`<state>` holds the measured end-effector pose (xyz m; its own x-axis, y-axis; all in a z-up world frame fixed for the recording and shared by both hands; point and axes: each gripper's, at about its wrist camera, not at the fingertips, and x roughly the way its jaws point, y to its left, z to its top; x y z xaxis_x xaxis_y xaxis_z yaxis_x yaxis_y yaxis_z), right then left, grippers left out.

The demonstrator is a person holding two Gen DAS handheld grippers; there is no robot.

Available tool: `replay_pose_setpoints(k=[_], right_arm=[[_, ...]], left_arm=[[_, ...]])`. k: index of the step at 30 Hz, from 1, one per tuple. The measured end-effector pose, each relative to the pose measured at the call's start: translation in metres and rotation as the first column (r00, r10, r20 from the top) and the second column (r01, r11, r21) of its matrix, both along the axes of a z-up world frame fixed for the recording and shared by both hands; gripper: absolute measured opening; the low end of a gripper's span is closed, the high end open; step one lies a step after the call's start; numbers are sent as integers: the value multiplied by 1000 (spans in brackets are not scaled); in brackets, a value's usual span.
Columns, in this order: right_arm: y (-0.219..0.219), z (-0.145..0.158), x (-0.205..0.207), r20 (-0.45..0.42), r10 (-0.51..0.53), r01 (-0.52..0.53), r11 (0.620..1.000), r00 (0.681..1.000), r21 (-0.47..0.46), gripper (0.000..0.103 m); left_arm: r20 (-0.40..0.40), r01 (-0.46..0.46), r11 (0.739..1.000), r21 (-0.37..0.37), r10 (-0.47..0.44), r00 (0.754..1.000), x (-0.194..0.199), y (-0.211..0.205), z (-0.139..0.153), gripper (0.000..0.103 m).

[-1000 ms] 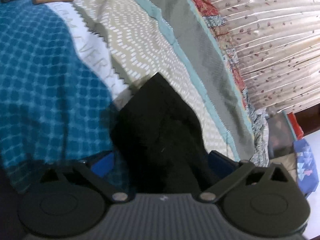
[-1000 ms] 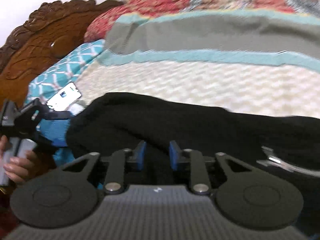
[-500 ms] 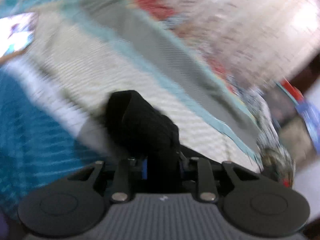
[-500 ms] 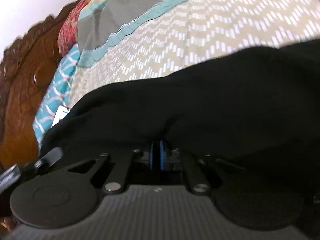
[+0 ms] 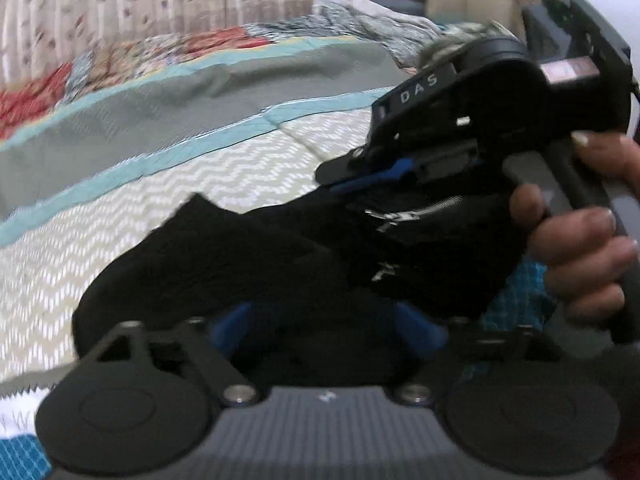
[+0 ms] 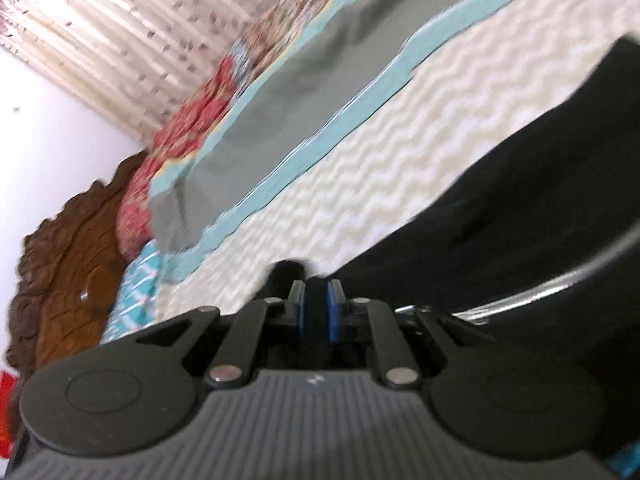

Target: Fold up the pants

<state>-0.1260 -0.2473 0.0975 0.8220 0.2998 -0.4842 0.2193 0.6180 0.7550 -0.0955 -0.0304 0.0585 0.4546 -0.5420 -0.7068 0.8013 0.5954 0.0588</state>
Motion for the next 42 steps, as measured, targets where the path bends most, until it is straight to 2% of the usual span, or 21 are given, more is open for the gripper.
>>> replay_pose_setpoints(k=[3,5,8,11,13,14,16,18,19,20,22,24,29,31,33,35,36,37,39,40,42], right_arm=[[1,2,-9,31,-11,12,1000,999,-25,16],[8,6,-4,54,32,-30,999,998,-31,16],[37,13,16,93,144,-137,988,985,-69,16],[63,15,28,83,254,-241,959,964,-147,16],[79,16,33,58,300,-279,931,952,-236,18],[83,16,36,45,315,-291,916,948,-275,23],[89,16,45,22,353,-321,872,935,-369,58],[93,11,52,-4,383,-346,829,924,-440,62],[93,2,59,-42,423,-398,810,905,-430,57],[94,-7,66,-85,464,-458,800,882,-389,50],[94,-17,69,-147,479,-499,804,866,-322,26],[87,-9,61,-127,476,-492,819,870,-295,18],[68,33,11,-14,376,-360,875,927,-325,17],[65,31,-4,-26,337,-324,877,941,-355,17],[61,4,1,-111,300,-319,882,948,-346,19],[53,-31,11,-174,254,-294,918,951,-267,19],[45,-41,11,-156,226,-256,944,962,-210,19],[42,-42,12,-154,215,-242,954,964,-180,20],[43,-36,13,-150,231,-260,940,961,-219,23],[44,-32,11,-144,241,-270,930,960,-249,28],[44,-25,4,-116,232,-256,925,966,-281,33]], left_arm=[[-26,19,998,-53,-21,999,-6,18,14,89],[-100,-24,989,-144,10,995,0,40,33,89],[-226,-192,937,-293,127,966,24,84,56,89],[-297,-352,877,-328,258,919,46,118,59,88],[-365,-448,832,-328,326,872,58,138,54,87],[-409,-485,810,-330,340,847,63,147,50,87],[-477,-539,777,-325,358,803,75,158,40,87],[-531,-579,754,-312,367,764,86,163,30,87],[-552,-589,748,-305,366,750,87,163,24,86],[-561,-593,748,-298,366,743,90,161,19,86],[-564,-590,758,-277,369,739,92,155,13,86],[-566,-582,768,-268,364,740,92,149,10,85],[-532,-537,796,-280,336,777,89,137,16,85],[-510,-516,818,-254,340,790,89,125,15,85],[-482,-491,857,-158,368,796,90,105,6,85],[-434,-467,884,-10,417,799,90,83,-12,87],[-409,-463,886,35,435,802,91,76,-21,90],[-391,-461,886,43,440,808,91,74,-27,93],[-398,-471,882,36,445,803,92,76,-27,94],[-403,-474,880,35,447,799,92,77,-24,94],[-414,-483,875,9,443,795,90,85,-13,89]])
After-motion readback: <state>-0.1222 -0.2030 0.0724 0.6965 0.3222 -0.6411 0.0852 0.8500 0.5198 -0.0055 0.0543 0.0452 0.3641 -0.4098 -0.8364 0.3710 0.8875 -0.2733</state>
